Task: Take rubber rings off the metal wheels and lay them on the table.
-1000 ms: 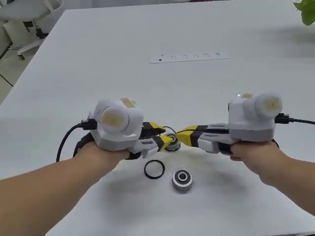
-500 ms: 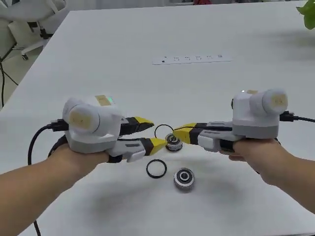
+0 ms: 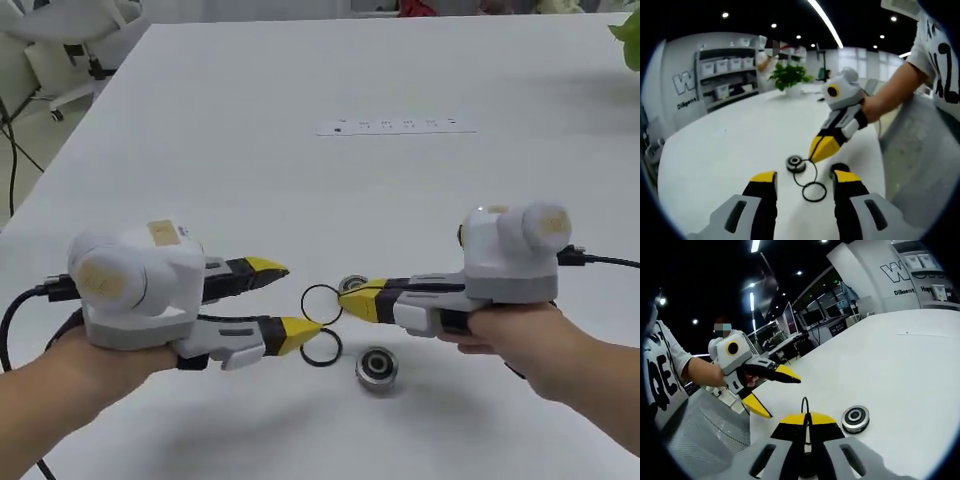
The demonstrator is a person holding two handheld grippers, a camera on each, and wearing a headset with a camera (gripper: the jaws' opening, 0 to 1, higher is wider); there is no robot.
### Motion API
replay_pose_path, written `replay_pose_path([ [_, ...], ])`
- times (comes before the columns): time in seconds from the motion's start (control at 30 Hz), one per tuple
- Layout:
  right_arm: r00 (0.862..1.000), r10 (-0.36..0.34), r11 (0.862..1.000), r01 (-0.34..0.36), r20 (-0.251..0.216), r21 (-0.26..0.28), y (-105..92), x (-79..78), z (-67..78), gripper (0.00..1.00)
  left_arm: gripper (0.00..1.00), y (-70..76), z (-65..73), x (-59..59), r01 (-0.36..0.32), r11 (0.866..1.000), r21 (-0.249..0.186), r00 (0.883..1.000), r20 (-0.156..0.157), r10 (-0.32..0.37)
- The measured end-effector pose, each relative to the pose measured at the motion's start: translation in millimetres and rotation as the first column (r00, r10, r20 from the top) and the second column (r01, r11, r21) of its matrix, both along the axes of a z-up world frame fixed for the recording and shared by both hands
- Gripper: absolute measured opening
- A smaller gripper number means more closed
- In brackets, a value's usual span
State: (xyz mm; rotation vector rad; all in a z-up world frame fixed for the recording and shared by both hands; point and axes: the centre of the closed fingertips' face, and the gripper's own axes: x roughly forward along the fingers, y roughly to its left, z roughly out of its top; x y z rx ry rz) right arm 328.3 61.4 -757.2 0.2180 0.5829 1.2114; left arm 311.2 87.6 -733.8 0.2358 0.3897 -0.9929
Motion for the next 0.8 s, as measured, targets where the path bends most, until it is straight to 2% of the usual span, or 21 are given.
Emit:
replay_pose_path([
  [0.17,0.999,0.015,1.0,-0.015,-0.042,0.003,3.3,-5.1,-5.1,0.0,0.48,6.6,-2.6,-4.9,-0.008,1.0,-0.004,1.0,-0.01,0.008],
  [0.57,0.988,0.026,0.999,-0.03,-0.152,-0.026,5.0,-14.0,-26.6,0.0,0.48,18.0,-8.6,-5.9,-0.031,1.0,-0.005,0.999,-0.025,0.031],
  [0.8,0.985,0.02,0.998,-0.03,-0.172,-0.056,2.4,-15.7,-33.4,0.0,0.48,19.7,-12.9,-6.7,-0.037,0.999,-0.002,0.999,-0.037,0.037],
])
